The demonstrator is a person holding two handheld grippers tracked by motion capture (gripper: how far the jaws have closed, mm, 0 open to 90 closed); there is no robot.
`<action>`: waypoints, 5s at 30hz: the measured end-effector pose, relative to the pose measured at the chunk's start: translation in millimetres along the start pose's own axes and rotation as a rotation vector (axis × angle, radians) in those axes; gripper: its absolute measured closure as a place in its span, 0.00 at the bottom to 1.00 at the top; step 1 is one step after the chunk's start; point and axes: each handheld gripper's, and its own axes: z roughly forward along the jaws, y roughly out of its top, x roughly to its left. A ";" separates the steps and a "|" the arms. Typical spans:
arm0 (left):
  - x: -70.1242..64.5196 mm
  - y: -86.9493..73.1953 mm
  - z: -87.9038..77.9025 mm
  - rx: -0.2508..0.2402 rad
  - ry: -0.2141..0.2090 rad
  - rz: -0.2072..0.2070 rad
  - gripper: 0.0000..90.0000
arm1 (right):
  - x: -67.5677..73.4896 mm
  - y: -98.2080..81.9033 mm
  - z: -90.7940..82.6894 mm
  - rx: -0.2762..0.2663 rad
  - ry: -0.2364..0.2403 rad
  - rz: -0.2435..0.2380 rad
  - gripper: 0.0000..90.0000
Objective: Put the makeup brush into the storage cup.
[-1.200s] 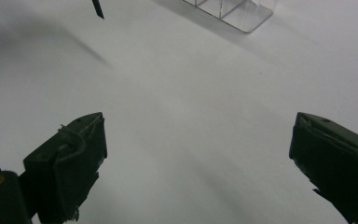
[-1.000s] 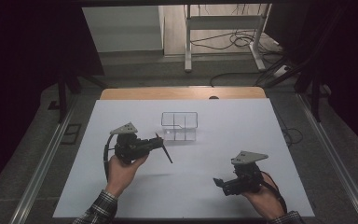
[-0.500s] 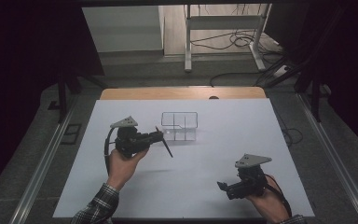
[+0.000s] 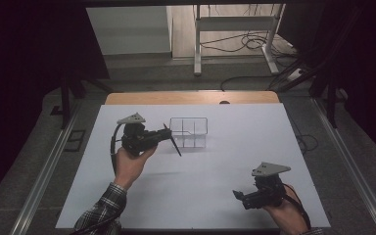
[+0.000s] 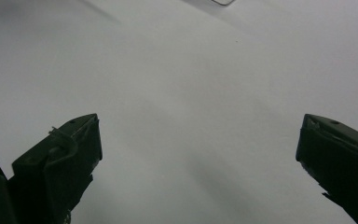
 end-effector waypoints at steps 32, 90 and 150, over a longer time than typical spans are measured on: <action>20.8 40.6 1.9 -0.037 0.057 -0.030 0.92 | -3.8 -7.3 -6.2 0.010 -0.030 0.013 0.01; 45.8 38.6 39.3 -0.006 0.156 -0.027 0.92 | -6.5 -8.5 -6.7 0.014 -0.028 0.007 0.02; 41.9 18.6 63.9 0.003 0.210 0.027 0.23 | -6.5 -10.4 -3.4 0.044 -0.017 -0.004 0.03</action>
